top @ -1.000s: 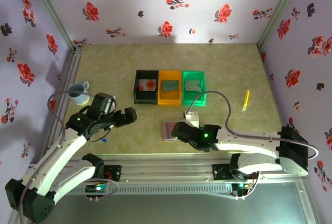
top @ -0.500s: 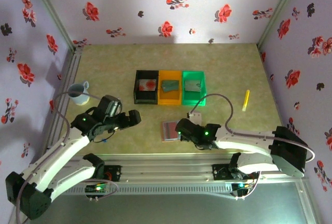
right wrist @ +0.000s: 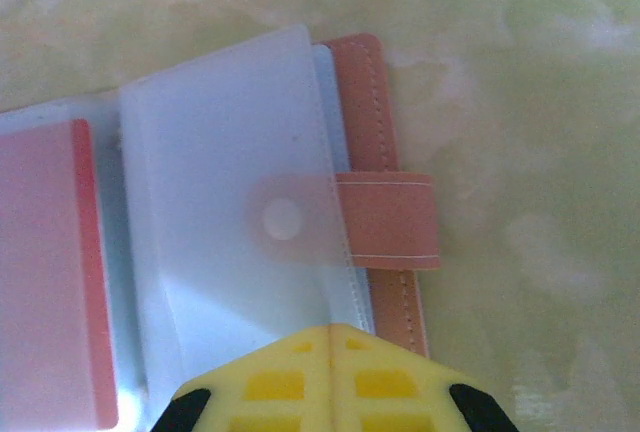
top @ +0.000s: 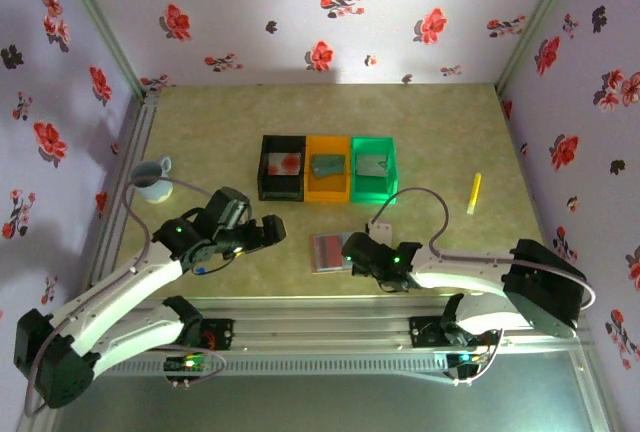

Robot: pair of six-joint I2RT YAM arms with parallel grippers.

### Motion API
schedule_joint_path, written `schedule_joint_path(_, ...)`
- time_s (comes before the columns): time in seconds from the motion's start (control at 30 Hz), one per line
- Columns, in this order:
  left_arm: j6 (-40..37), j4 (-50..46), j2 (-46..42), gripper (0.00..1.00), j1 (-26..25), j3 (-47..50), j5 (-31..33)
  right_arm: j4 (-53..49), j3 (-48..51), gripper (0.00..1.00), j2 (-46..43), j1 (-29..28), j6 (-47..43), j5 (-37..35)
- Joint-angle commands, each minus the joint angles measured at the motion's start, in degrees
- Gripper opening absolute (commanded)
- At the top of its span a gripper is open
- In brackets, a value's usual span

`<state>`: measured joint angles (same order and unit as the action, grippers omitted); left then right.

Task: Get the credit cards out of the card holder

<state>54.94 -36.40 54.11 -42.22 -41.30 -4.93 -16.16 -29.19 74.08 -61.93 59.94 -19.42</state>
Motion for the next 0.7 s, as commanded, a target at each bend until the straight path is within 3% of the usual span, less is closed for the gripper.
schedule_joint_path(0.0,3.14,4.47,1.25,1.00,-1.75,1.18,0.53,2.37,2.10,0.00,0.10,0.37,2.08,-0.58)
schedule_joint_path(0.67,9.52,23.00,17.61,0.97,-11.56,-0.99,-2.20,5.09,5.75,0.00,-2.04,0.41,3.77,-0.09)
